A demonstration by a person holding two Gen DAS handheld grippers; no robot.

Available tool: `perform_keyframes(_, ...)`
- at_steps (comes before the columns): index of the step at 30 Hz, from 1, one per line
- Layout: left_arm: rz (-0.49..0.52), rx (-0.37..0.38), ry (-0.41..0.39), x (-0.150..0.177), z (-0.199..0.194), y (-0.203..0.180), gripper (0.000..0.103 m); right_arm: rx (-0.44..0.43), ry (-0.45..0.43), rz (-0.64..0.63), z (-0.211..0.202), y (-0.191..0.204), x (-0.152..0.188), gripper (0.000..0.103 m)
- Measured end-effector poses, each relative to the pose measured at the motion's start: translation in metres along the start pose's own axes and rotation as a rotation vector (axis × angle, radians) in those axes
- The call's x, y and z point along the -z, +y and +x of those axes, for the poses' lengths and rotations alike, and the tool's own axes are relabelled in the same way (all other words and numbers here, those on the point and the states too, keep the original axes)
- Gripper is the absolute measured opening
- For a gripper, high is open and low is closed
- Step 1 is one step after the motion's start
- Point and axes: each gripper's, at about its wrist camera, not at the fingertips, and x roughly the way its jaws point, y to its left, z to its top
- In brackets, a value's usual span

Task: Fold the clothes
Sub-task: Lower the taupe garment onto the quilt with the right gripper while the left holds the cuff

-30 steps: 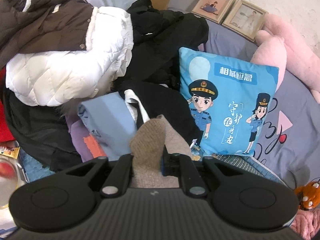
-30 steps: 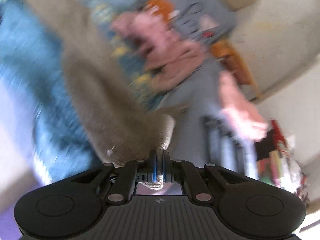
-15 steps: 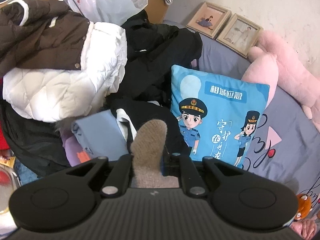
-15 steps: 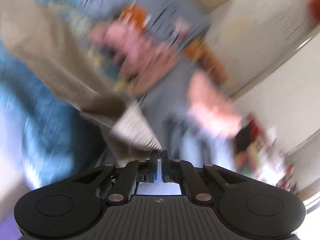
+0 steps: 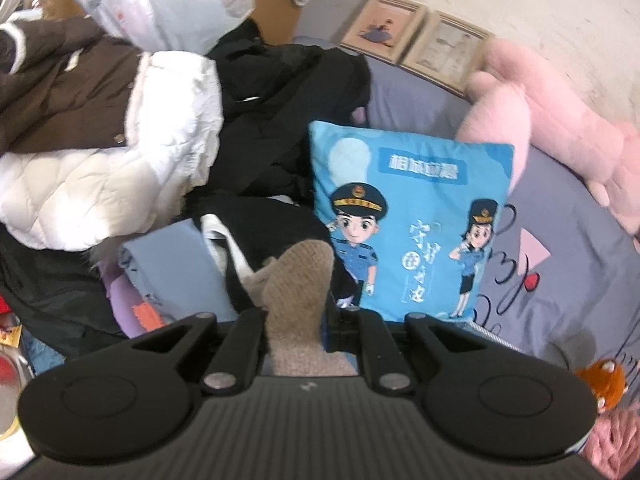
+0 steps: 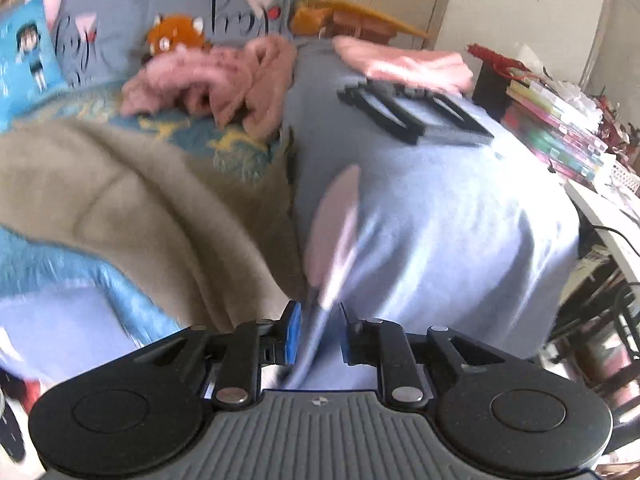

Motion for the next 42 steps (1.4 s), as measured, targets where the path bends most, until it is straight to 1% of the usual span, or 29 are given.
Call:
perform_keyframes(2, 0.022, 0.018, 0.003, 0.005, -0.003, -0.01, 0.01, -0.026, -0.038, -0.045, 0.006, 0.011, -0.015, 0.023)
perform_keyframes(4, 0.042, 0.034, 0.005, 0.01, -0.005, -0.02, 0.01, -0.034, -0.06, -0.115, 0.023, 0.028, -0.037, 0.027)
perform_keyframes(5, 0.05, 0.04, 0.007, 0.012, -0.007, -0.025, 0.01, -0.038, -0.071, -0.15, 0.031, 0.036, -0.047, 0.027)
perform_keyframes(7, 0.052, 0.045, 0.014, 0.015, -0.008, -0.03, 0.01, -0.018, -0.077, -0.205, 0.056, 0.049, -0.072, 0.027)
perform_keyframes(9, 0.053, 0.046, 0.018, 0.017, -0.01, -0.033, 0.01, 0.018, -0.059, -0.214, 0.086, 0.053, -0.097, 0.028)
perform_keyframes(12, 0.059, 0.044, 0.021, 0.02, -0.013, -0.035, 0.01, 0.023, 0.007, -0.144, 0.133, 0.048, -0.124, 0.028)
perform_keyframes(13, 0.061, 0.043, 0.022, 0.022, -0.014, -0.035, 0.01, 0.018, 0.029, -0.125, 0.144, 0.046, -0.129, 0.017)
perform_keyframes(14, 0.061, 0.043, 0.024, 0.023, -0.014, -0.035, 0.01, 0.014, 0.051, -0.108, 0.154, 0.045, -0.132, 0.012)
perform_keyframes(15, 0.062, 0.043, 0.027, 0.024, -0.014, -0.034, 0.011, 0.012, 0.074, -0.096, 0.159, 0.045, -0.136, 0.011)
perform_keyframes(16, 0.062, 0.041, 0.031, 0.025, -0.013, -0.033, 0.01, 0.01, 0.097, -0.084, 0.165, 0.045, -0.139, 0.005)
perform_keyframes(17, 0.062, 0.04, 0.035, 0.025, -0.012, -0.032, 0.01, 0.007, 0.12, -0.072, 0.171, 0.045, -0.142, 0.004)
perform_keyframes(18, 0.062, 0.038, 0.038, 0.026, -0.011, -0.03, 0.011, 0.007, 0.126, -0.055, 0.172, 0.044, -0.144, 0.004)
perform_keyframes(19, 0.061, 0.037, 0.042, 0.027, -0.01, -0.029, 0.011, 0.008, 0.104, -0.027, 0.165, 0.041, -0.147, 0.004)
perform_keyframes(23, 0.064, 0.038, 0.047, 0.028, -0.005, -0.024, 0.011, 0.029, -0.012, 0.076, 0.126, 0.016, -0.17, 0.004)
perform_keyframes(26, 0.061, 0.044, 0.051, 0.027, -0.002, -0.021, 0.011, 0.06, -0.119, 0.151, 0.09, -0.014, -0.2, 0.004)
perform_keyframes(29, 0.056, 0.058, 0.046, 0.024, -0.002, -0.021, 0.011, 0.072, -0.222, 0.249, 0.054, -0.048, -0.239, 0.004)
perform_keyframes(30, 0.054, 0.063, 0.043, 0.023, -0.002, -0.021, 0.011, 0.079, -0.241, 0.263, 0.048, -0.056, -0.252, 0.004)
perform_keyframes(34, 0.039, 0.07, 0.035, 0.021, -0.002, -0.02, 0.011, 0.129, -0.229, 0.216, 0.057, -0.061, -0.299, 0.004)
perform_keyframes(36, 0.028, 0.072, 0.039, 0.023, -0.001, -0.019, 0.011, 0.136, -0.204, 0.218, 0.072, -0.059, -0.318, 0.004)
perform_keyframes(39, 0.034, 0.063, 0.049, 0.024, 0.0, -0.018, 0.011, 0.112, -0.157, 0.281, 0.107, -0.055, -0.333, 0.004)
perform_keyframes(42, 0.039, 0.057, 0.054, 0.024, -0.001, -0.017, 0.011, 0.132, -0.091, 0.294, 0.137, -0.046, -0.337, 0.009)
